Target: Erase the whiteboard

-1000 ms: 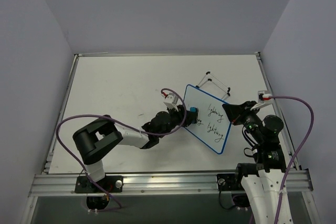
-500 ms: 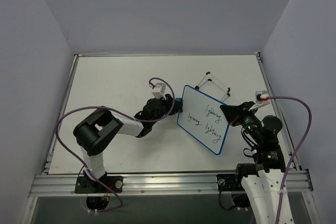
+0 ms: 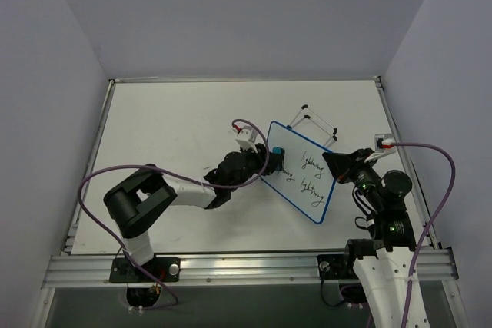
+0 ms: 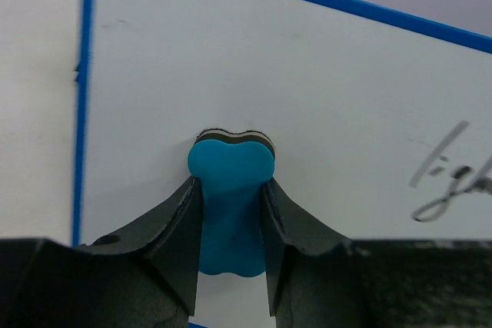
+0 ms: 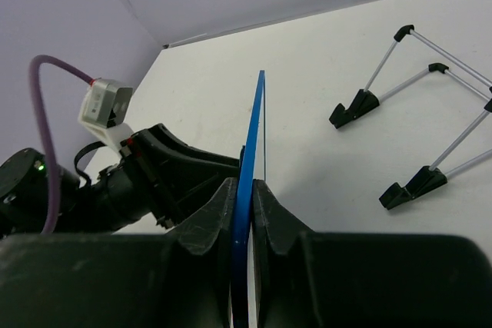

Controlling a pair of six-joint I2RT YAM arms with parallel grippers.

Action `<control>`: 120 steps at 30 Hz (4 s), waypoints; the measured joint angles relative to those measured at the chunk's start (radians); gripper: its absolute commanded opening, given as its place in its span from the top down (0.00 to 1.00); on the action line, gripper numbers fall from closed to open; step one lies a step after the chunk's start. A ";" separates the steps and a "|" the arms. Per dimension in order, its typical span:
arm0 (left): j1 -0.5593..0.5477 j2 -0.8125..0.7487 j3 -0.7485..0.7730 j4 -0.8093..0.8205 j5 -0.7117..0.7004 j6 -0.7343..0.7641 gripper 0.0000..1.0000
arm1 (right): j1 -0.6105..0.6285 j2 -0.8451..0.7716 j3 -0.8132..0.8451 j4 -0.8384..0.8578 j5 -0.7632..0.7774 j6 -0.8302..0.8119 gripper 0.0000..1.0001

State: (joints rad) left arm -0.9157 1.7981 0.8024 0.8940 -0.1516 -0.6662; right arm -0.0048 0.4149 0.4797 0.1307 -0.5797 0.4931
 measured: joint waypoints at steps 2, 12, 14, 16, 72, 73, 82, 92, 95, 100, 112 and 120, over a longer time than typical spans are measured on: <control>-0.048 -0.024 0.002 0.006 -0.009 0.006 0.98 | 0.000 -0.002 -0.009 0.014 0.000 0.007 1.00; -0.174 -0.031 0.151 0.002 -0.025 0.036 0.98 | 0.000 -0.005 -0.019 0.032 0.032 0.021 1.00; -0.201 -0.031 0.194 -0.011 -0.027 0.051 0.98 | 0.000 -0.006 -0.021 0.031 0.038 0.026 1.00; -0.225 -0.032 0.224 -0.019 -0.029 0.061 0.98 | 0.000 -0.008 -0.024 0.030 0.039 0.033 1.00; -0.371 -0.042 0.155 0.019 -0.261 0.071 0.98 | 0.026 -0.027 -0.025 -0.029 0.086 0.120 1.00; -0.355 -0.049 0.144 0.008 -0.262 0.069 0.98 | 0.027 -0.027 -0.025 -0.029 0.086 0.121 1.00; -0.174 -0.042 0.023 -0.013 -0.283 0.031 0.98 | 0.037 -0.027 -0.014 -0.036 0.092 0.124 1.00; -0.129 0.097 -0.054 0.195 -0.276 -0.109 0.98 | 0.039 -0.025 0.013 -0.048 0.128 0.108 1.00; -0.122 0.116 -0.077 0.204 -0.278 -0.132 0.98 | 0.043 -0.025 0.014 -0.045 0.129 0.106 1.00; -0.095 0.147 -0.087 0.217 -0.261 -0.151 0.98 | 0.052 -0.025 0.016 -0.039 0.129 0.106 1.00; -0.099 0.192 -0.076 0.223 -0.244 -0.140 0.98 | 0.052 -0.029 0.016 -0.019 0.130 0.108 1.00; -0.183 0.127 -0.067 0.209 -0.214 -0.098 0.98 | 0.052 -0.034 0.016 -0.011 0.130 0.112 1.00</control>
State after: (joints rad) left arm -1.0992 1.9247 0.7353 1.1034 -0.3656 -0.7643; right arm 0.0475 0.3809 0.4957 0.1196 -0.4500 0.6052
